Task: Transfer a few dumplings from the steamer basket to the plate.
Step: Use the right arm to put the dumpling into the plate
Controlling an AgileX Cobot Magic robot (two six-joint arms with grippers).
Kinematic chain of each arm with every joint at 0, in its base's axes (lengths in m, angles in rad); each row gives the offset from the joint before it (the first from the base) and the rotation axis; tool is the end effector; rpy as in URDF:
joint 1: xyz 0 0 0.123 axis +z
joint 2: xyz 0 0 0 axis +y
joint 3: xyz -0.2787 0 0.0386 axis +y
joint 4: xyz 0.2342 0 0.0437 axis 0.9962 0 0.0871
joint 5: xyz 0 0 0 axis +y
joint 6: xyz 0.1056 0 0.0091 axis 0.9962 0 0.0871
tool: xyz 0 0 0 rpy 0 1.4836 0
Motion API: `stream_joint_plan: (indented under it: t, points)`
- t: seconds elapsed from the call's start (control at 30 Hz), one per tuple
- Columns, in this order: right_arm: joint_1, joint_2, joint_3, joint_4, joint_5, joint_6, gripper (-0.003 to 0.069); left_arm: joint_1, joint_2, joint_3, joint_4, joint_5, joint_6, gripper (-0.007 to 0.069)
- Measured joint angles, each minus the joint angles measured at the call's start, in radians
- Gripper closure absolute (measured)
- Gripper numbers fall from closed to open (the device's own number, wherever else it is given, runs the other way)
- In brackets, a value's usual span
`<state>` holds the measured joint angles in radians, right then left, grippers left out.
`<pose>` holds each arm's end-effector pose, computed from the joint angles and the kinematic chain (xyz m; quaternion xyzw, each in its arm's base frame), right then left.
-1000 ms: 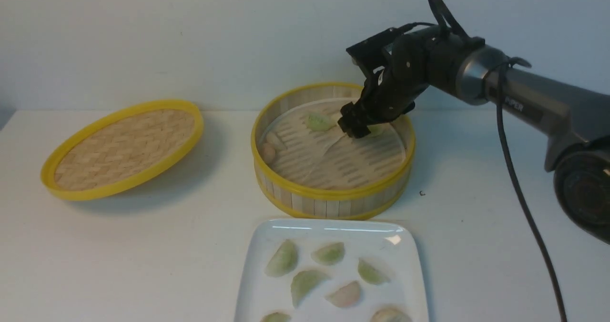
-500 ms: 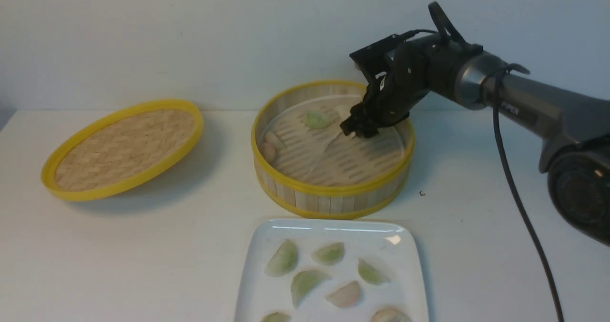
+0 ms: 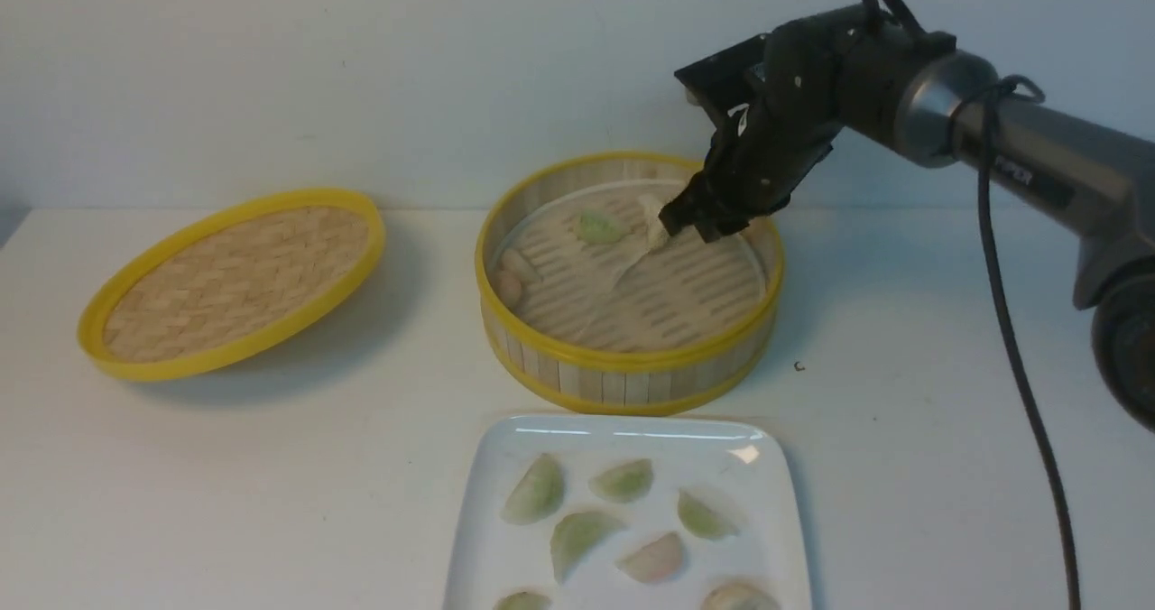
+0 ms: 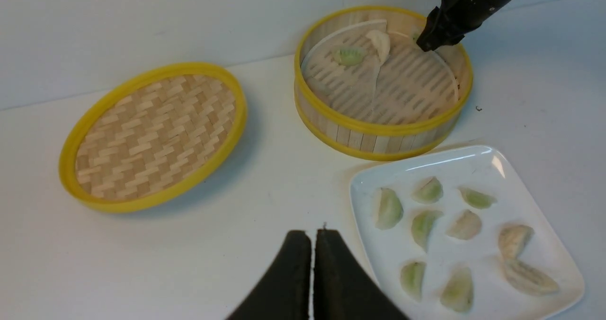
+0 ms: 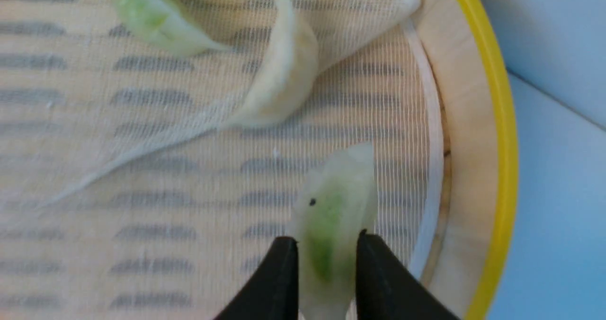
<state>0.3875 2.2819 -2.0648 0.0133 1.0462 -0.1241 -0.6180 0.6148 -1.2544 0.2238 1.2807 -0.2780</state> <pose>0.4531 0.1862 0.2033 -0.2460 0.9492 0.0320 0.1935 0.0496 -0.0076 0.4362 0.1230 0.8596 -0.1113 0.4833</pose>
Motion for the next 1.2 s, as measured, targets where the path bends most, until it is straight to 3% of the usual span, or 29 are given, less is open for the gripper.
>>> stream_joint_plan:
  t: [0.17,0.37,0.6,0.87,1.1,1.2]
  points:
    - [0.0,-0.087,0.0,0.066,0.165,-0.012,0.0521,0.0,0.0,0.0,0.0,0.0,0.0,0.0631]
    - [0.0,-0.202,0.081,0.171,0.188,-0.043,0.0521,0.0,0.0,0.0,0.002,0.0,0.0,0.0631]
    - [0.001,-0.425,0.421,0.292,0.189,-0.087,0.0522,0.0,0.0,0.0,0.003,0.0,0.0,0.0631]
    - [0.012,-0.504,0.806,0.301,0.019,-0.112,0.0522,0.0,0.0,0.0,0.003,0.0,0.0,0.0631]
    - [0.063,-0.425,0.859,0.302,-0.117,-0.134,0.0518,0.0,0.0,0.0,0.003,0.0,0.01,0.0631]
    - [0.074,-0.409,0.859,0.306,-0.149,-0.135,0.0478,0.0,0.0,0.0,0.003,0.0,0.012,0.0631]
